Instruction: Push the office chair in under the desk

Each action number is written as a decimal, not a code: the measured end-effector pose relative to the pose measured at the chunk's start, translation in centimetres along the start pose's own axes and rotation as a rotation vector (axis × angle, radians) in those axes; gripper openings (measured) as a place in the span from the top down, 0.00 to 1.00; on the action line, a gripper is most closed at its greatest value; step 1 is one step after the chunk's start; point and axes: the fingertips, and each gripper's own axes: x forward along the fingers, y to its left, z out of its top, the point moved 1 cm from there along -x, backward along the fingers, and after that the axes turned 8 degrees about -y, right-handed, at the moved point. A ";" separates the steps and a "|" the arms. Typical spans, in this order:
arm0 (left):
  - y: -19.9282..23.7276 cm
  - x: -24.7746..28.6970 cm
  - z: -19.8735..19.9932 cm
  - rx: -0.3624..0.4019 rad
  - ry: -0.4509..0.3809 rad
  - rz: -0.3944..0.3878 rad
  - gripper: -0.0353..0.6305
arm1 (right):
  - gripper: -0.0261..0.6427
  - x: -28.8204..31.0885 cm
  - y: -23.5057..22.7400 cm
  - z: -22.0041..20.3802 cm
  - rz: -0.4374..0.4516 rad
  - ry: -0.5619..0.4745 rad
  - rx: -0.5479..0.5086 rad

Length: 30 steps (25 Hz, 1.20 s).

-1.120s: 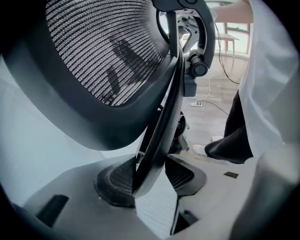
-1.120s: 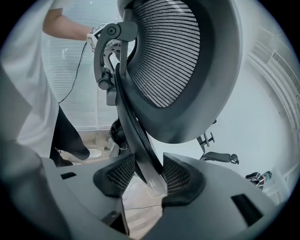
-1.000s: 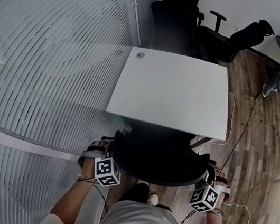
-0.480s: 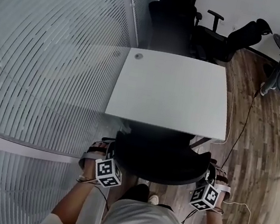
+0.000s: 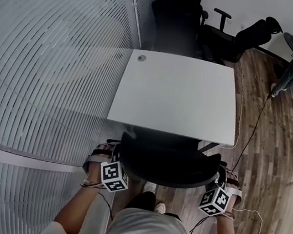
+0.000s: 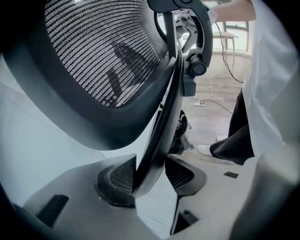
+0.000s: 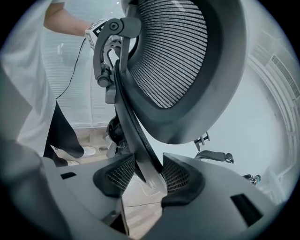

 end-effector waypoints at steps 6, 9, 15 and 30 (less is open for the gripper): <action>1.8 1.1 0.0 0.013 0.012 0.010 0.64 | 0.67 1.1 -0.9 0.2 0.003 -0.007 -0.007; 2.6 1.4 0.2 0.017 0.012 0.011 0.64 | 0.67 1.4 -1.5 0.4 0.000 -0.003 -0.005; 3.1 2.2 0.4 0.010 0.003 -0.002 0.64 | 0.67 1.9 -2.5 0.4 -0.007 0.002 0.000; 5.5 3.8 1.4 0.020 -0.010 0.013 0.64 | 0.67 3.7 -4.9 0.1 -0.029 0.012 0.004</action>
